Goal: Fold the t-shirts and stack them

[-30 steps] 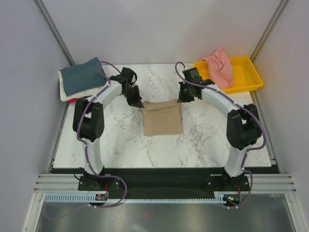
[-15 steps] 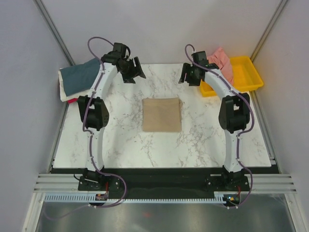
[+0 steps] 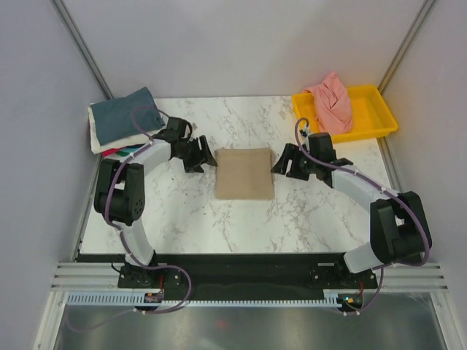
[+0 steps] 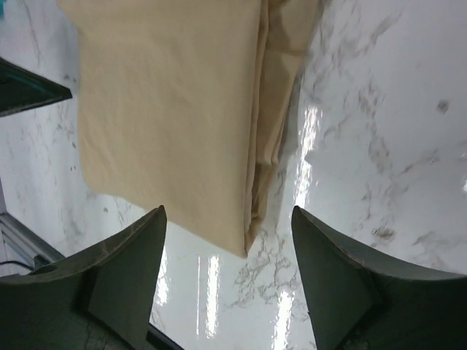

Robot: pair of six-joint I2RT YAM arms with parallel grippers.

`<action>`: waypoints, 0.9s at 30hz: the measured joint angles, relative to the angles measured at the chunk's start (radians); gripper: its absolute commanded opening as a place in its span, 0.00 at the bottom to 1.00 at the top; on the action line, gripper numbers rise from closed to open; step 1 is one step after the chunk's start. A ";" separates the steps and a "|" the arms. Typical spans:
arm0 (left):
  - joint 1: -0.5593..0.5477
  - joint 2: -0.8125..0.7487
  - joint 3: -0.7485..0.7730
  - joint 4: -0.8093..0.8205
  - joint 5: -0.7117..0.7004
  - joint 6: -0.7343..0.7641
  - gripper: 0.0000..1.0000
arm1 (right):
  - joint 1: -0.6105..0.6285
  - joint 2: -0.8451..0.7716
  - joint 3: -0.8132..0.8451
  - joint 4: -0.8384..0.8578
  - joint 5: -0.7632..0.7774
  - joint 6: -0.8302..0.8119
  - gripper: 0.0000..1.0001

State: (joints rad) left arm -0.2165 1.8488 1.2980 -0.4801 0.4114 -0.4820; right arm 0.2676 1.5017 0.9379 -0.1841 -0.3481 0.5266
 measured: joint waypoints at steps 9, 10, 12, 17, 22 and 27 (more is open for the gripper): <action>0.000 0.053 -0.105 0.262 0.037 -0.025 0.70 | 0.079 -0.117 -0.384 0.301 -0.100 0.077 0.81; 0.000 0.070 -0.100 0.281 0.037 -0.027 0.70 | 0.090 -0.123 -0.419 0.339 -0.102 0.087 0.81; 0.000 0.105 -0.088 0.306 0.037 -0.032 0.68 | 0.109 -0.124 -0.481 0.403 -0.106 0.102 0.81; 0.000 0.172 -0.023 0.344 0.055 -0.054 0.61 | 0.122 -0.128 -0.520 0.486 -0.119 0.113 0.82; 0.000 0.248 0.061 0.367 0.069 -0.072 0.51 | 0.123 -0.108 -0.518 0.540 -0.134 0.108 0.81; 0.000 0.272 0.079 0.384 0.087 -0.079 0.43 | 0.123 -0.096 -0.518 0.549 -0.141 0.106 0.82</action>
State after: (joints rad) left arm -0.2165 2.1208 1.3766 -0.0959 0.4988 -0.5613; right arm 0.3908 1.4055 0.4194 0.3649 -0.4889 0.6327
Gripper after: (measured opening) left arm 0.465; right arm 0.817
